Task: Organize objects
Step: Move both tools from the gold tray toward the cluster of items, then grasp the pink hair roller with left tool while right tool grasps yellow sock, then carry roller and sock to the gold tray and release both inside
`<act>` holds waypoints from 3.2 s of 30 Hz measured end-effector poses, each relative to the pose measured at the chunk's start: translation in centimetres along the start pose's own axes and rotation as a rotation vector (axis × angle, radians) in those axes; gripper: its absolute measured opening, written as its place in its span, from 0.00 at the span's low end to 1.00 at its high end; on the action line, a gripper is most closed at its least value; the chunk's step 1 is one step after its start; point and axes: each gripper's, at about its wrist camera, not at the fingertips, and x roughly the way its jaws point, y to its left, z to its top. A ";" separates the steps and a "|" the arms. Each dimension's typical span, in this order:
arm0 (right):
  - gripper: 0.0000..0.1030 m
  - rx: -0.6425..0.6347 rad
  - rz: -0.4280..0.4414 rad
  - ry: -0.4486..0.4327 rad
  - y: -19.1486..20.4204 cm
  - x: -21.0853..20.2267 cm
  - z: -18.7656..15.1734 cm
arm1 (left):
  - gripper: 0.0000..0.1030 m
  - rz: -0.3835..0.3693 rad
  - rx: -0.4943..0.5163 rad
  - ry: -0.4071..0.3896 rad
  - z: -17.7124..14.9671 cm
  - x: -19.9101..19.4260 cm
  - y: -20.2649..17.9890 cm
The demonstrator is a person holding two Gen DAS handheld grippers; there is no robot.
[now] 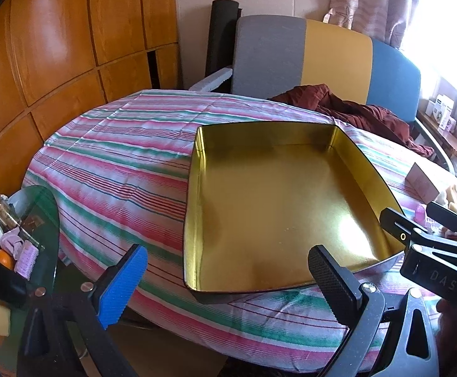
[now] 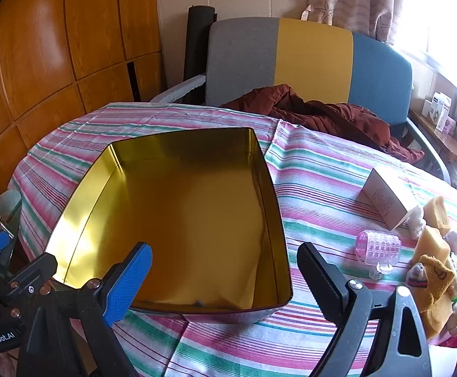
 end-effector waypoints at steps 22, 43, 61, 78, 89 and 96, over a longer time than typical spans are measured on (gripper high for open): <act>0.92 0.157 -0.129 0.025 -10.0 -3.4 -2.6 | 1.00 -0.255 0.190 0.042 1.0 -0.1 -6.9; 0.92 0.357 -0.337 0.081 -25.2 -7.4 -6.2 | 0.93 -0.477 0.443 0.155 5.9 3.9 -27.4; 0.92 0.394 -0.197 0.066 -26.0 -5.8 -6.5 | 0.89 -0.423 0.271 0.460 5.2 13.6 -34.8; 0.75 0.354 -0.191 0.104 -25.3 -4.6 -6.3 | 0.35 -0.586 0.296 0.381 3.7 10.4 -30.5; 0.33 0.238 -0.148 0.216 -23.9 0.0 -4.7 | 0.35 -0.654 0.296 0.255 4.3 4.2 -26.8; 0.25 0.276 -0.095 0.174 -23.1 -2.4 -5.2 | 0.35 -0.641 0.227 0.188 5.4 2.2 -20.7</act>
